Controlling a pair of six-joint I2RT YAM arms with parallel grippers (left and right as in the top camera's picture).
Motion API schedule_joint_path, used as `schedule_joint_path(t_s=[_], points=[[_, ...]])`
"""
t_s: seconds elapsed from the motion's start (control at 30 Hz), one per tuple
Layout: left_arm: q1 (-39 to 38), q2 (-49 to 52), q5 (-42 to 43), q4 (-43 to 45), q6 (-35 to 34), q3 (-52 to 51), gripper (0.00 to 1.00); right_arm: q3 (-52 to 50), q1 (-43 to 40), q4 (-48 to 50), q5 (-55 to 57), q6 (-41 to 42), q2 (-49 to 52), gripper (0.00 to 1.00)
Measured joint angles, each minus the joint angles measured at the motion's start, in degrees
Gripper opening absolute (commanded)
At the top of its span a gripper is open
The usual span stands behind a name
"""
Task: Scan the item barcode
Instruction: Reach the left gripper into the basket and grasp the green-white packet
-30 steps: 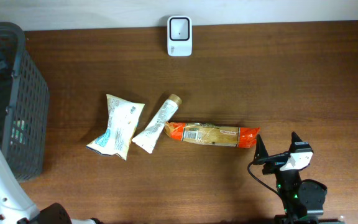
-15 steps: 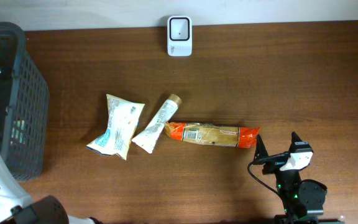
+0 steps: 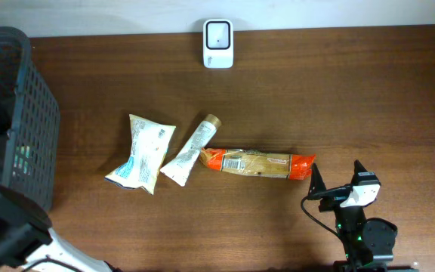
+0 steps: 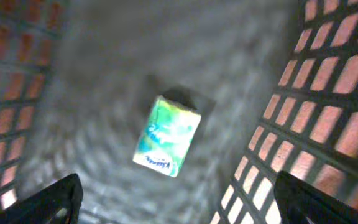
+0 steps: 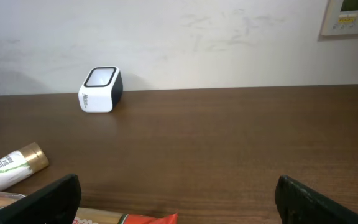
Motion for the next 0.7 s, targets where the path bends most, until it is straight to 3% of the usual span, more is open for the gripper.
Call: schedule_joint_path(t_s=[0.37, 0.43, 0.53, 0.7], points=[[-0.1, 12.1, -0.6, 1.2, 7.3, 0.0, 0.94, 0.0, 0.0, 0.0, 0.0, 0.0, 0.0, 0.99], [-0.1, 13.6, -0.8, 1.2, 8.6, 0.0, 0.87, 0.0, 0.0, 0.0, 0.0, 0.0, 0.0, 0.99], [-0.1, 15.9, -0.9, 1.3, 9.8, 0.0, 0.67, 0.0, 0.0, 0.0, 0.0, 0.0, 0.0, 0.98], [-0.1, 17.5, -1.2, 0.6, 10.0, 0.0, 0.22, 0.0, 0.0, 0.0, 0.0, 0.0, 0.0, 0.99]])
